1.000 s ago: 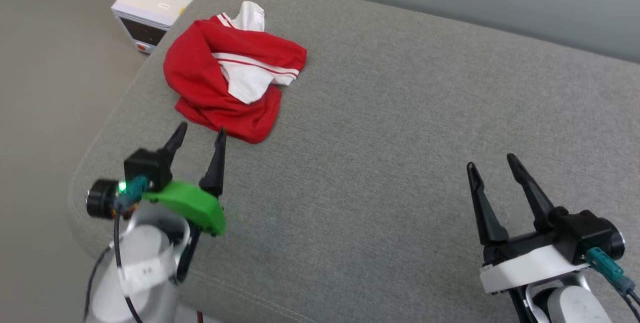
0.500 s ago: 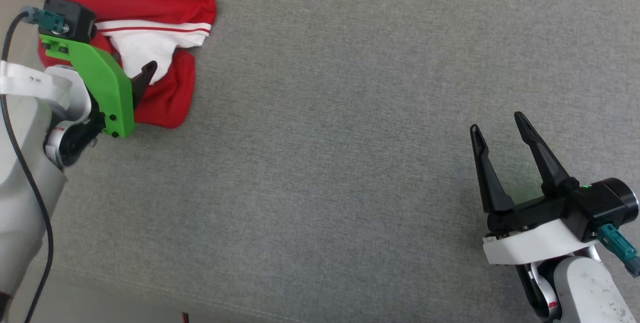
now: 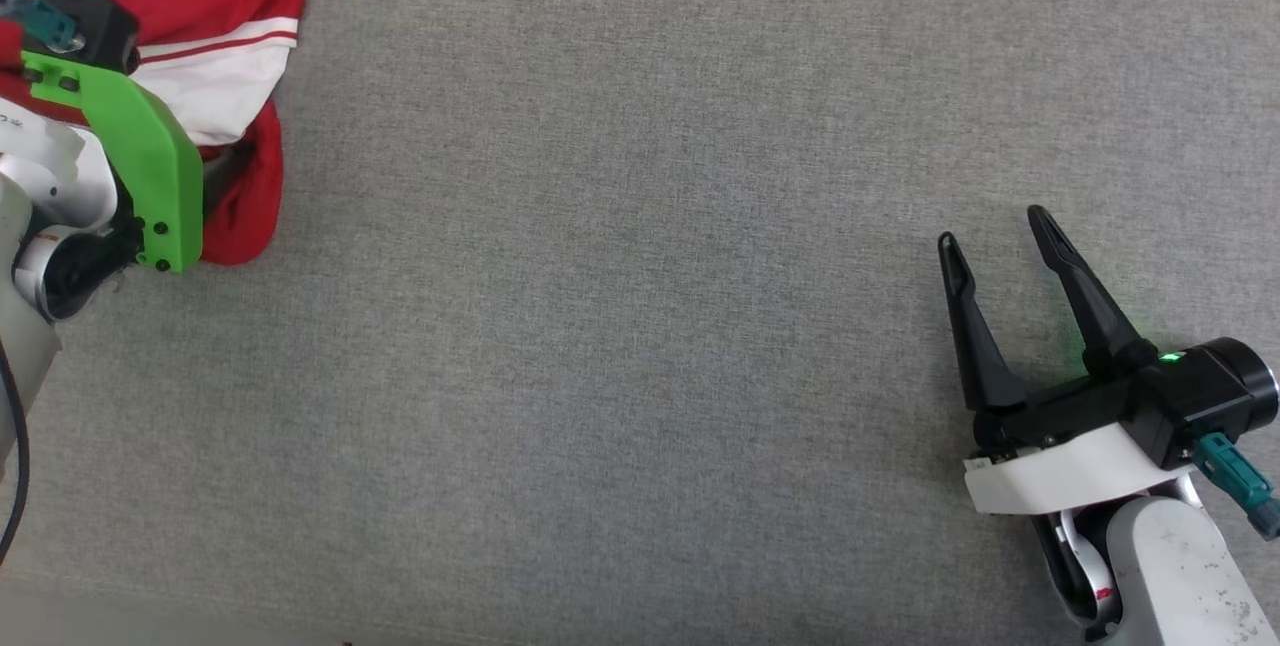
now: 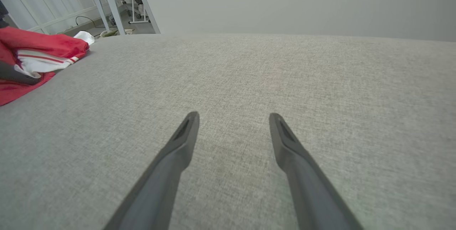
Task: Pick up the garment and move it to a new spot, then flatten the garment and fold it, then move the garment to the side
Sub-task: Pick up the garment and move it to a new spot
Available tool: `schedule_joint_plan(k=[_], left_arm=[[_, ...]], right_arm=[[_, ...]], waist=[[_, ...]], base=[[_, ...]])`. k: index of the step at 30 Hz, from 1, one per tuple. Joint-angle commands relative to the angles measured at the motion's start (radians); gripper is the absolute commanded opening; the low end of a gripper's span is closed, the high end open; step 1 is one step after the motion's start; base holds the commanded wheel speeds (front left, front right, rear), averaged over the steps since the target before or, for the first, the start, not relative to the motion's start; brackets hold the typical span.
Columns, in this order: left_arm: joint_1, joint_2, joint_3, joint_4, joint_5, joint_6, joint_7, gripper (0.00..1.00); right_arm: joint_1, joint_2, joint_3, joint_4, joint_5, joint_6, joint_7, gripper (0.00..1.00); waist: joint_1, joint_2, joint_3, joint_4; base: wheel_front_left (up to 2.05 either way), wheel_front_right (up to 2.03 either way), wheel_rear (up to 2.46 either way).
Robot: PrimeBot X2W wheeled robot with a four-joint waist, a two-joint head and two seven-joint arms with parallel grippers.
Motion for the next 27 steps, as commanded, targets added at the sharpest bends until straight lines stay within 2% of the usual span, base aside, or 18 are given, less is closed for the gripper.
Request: schedule_joint_plan(k=[1, 4, 11, 20, 27], left_arm=[[0.027, -0.014, -0.029, 0.02, -0.023, -0.003, 0.001, 0.0], [0.034, -0.01, -0.047, 0.023, -0.051, -0.003, -0.026, 0.0], [0.034, -0.015, -0.03, 0.052, -0.082, -0.003, -0.191, 0.0], [0.031, 0.004, -0.018, -0.001, -0.003, 0.009, -0.444, 0.0], [0.018, 0.018, -0.042, -0.126, 0.086, 0.049, -0.519, 0.0]], right_arm=[[-0.016, 0.0, -0.001, 0.004, -0.011, -0.001, -0.007, 1.0], [-0.012, 0.0, -0.011, 0.016, -0.011, -0.001, -0.007, 1.0], [-0.009, 0.011, -0.027, 0.038, 0.0, -0.001, -0.007, 1.0], [0.035, 0.047, -0.075, 0.086, 0.026, -0.001, -0.007, 1.0], [0.07, 0.074, -0.107, 0.105, 0.035, -0.001, -0.007, 1.0]], waist=[[-0.0001, -0.0002, 0.001, -0.003], [-0.0001, -0.0002, -0.015, 0.004], [-0.0001, -0.0002, -0.101, 0.016], [-0.0001, -0.0002, -0.277, 0.002], [-0.0001, -0.0002, -0.378, -0.03]], base=[[0.0, 0.0, 0.0], [0.0, 0.0, 0.0], [0.0, 0.0, 0.0], [0.0, 0.0, 0.0], [0.0, 0.0, 0.0]])
